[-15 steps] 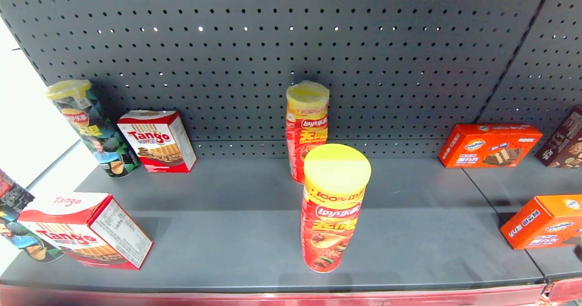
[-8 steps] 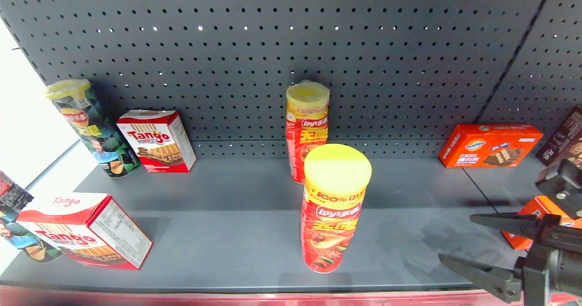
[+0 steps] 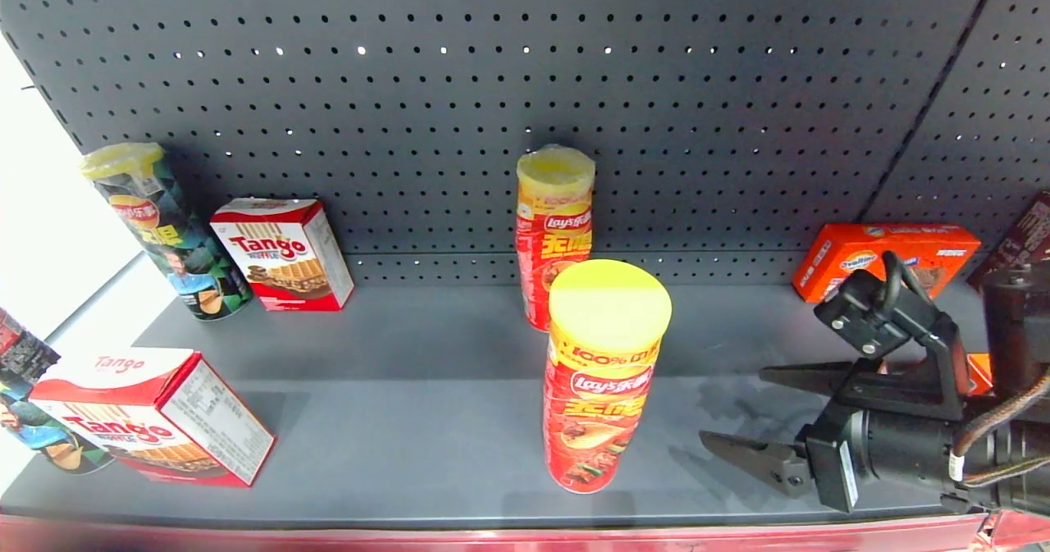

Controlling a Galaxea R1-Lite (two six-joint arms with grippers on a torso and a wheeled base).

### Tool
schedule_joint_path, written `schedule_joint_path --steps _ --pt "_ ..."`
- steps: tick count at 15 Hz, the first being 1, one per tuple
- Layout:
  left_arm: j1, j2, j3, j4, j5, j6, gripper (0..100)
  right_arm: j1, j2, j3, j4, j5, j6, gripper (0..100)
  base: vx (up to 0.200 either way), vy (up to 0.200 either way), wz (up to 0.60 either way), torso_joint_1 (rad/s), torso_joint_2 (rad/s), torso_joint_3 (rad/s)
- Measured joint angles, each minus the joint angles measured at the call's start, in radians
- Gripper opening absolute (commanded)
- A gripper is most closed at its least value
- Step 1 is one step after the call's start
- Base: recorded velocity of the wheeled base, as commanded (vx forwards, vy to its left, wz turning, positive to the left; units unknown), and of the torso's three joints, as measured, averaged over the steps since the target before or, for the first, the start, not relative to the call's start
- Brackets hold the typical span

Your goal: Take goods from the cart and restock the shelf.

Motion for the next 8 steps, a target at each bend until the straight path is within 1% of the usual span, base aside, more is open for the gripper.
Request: schedule_joint_path --steps 4,8 --pt "-0.001 0.0 0.0 0.0 0.0 0.0 100 0.027 0.08 -0.072 0.0 -0.013 -0.001 100 0.0 0.0 0.0 0.0 0.0 0.0" --pt "-0.001 0.0 0.0 0.0 0.0 0.0 100 0.045 0.132 -0.114 -0.001 -0.014 -0.002 100 0.0 0.0 0.0 0.0 0.0 0.0"
